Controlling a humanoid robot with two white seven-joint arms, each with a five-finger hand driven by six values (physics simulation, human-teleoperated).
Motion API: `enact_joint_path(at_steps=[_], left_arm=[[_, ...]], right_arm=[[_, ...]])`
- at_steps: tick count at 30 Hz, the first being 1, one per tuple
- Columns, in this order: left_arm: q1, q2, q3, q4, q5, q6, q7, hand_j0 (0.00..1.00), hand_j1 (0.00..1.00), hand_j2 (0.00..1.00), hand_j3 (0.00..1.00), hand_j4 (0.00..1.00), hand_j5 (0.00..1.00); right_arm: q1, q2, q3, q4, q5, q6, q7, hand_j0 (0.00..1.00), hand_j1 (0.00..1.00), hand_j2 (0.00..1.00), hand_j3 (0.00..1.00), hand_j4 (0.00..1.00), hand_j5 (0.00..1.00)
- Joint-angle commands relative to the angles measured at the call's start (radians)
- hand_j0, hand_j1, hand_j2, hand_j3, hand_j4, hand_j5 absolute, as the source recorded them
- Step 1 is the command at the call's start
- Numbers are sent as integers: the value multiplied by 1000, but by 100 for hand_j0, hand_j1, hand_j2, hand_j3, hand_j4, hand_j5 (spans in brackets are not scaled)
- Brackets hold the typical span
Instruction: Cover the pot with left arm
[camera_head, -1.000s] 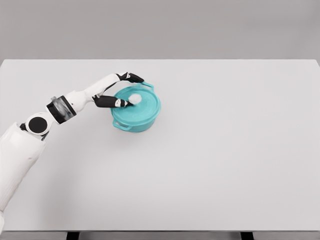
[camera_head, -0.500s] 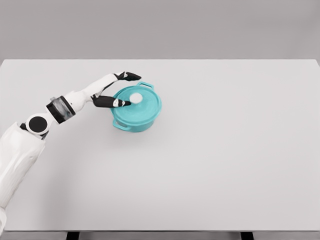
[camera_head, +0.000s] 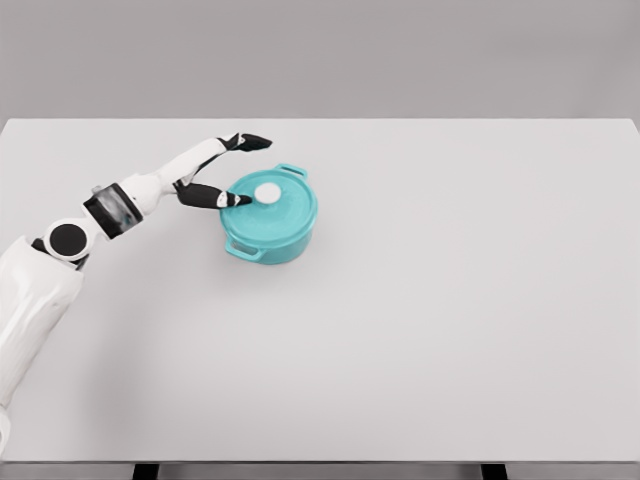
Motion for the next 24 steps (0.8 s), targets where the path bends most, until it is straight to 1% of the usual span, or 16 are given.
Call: enact_joint_path(at_steps=[1,5,11,17,19,20,22,24], left_arm=[[0,10,3,-5,10,2,-2,100,100,100,100,100,100],[-14,12,4,-8,19,2,-8,100,100,100,100,100,100],[-23,-10,3,23,13,2,-4,100,100,100,100,100,100],[-37,7,6,23,21,2,-4,100,100,100,100,100,100],[-51,15,17,21,45,2,-4,100,100,100,100,100,100],[-55,31,21,17,62,2,-4,100,100,100,100,100,100],[-61,41,20,9,106,2,-8,100,100,100,100,100,100],[-68,48,20,-11,125,2,-11,100,100,100,100,100,100]], right_arm=[[0,0,0,0,1,0,0,100,100,100,100,100,100],[2,0,0,0,1,0,0,100,100,100,100,100,100],[0,0,0,0,-1,0,0,100,100,100,100,100,100],[0,0,0,0,-1,0,0,100,100,100,100,100,100],[2,0,0,0,1,0,0,100,100,100,100,100,100],[2,0,0,0,1,0,0,100,100,100,100,100,100],[0,0,0,0,1,0,0,100,100,100,100,100,100],[0,0,0,0,-1,0,0,100,100,100,100,100,100]])
